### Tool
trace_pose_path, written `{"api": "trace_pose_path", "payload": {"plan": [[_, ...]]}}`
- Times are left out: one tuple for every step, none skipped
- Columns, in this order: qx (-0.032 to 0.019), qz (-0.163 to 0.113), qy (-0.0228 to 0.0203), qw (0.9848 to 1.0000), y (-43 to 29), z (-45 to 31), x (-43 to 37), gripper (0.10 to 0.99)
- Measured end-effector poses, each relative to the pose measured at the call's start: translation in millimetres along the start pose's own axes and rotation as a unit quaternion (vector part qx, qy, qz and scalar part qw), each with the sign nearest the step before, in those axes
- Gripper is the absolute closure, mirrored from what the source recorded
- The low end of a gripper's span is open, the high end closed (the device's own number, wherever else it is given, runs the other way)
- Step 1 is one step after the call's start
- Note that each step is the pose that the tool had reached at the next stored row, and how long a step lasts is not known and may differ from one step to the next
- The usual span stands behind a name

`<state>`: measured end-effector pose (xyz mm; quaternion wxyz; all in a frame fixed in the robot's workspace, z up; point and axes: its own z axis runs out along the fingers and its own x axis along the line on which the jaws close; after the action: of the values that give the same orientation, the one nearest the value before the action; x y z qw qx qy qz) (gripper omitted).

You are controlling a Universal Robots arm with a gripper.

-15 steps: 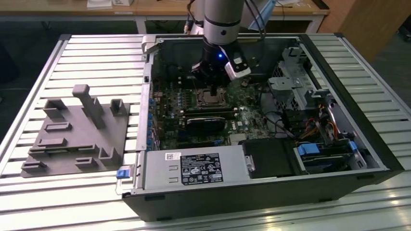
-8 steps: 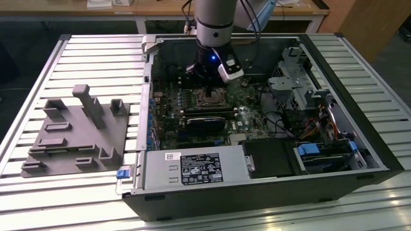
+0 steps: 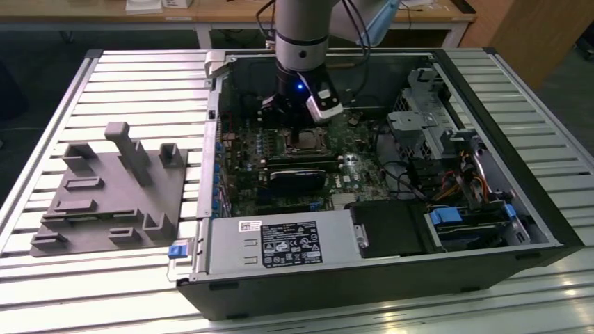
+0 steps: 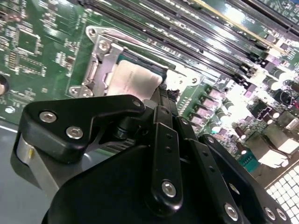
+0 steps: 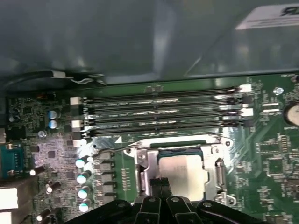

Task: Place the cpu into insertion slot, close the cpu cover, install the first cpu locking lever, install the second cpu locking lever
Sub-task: 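Close the cpu cover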

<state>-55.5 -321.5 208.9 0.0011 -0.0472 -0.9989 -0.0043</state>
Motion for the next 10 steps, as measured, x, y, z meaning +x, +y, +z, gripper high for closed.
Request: {"api": "trace_pose_path", "payload": {"plan": [[-0.0001,0.000,0.0000,1.0000,0.0,0.8,1.1,0.980],[-0.0001,0.000,0.0000,1.0000,-0.2,1.8,2.0,0.980],[0.0000,0.001,0.0000,1.0000,-0.3,2.7,2.5,0.980],[-0.0001,0.001,0.0000,1.0000,-0.3,3.4,2.6,0.980],[0.0000,0.001,0.0000,1.0000,-0.3,4.1,2.7,0.980],[0.0000,0.001,0.0000,1.0000,-0.3,4.7,2.9,0.980],[0.0000,0.001,0.0000,1.0000,-0.4,5.2,3.2,0.980],[-0.0001,0.001,0.0000,1.0000,-0.4,5.7,3.6,0.980],[-0.0003,0.001,0.0001,1.0000,-0.5,6.2,4.2,0.980],[-0.0004,0.001,0.0001,1.0000,-0.6,6.7,4.8,0.980]]}}
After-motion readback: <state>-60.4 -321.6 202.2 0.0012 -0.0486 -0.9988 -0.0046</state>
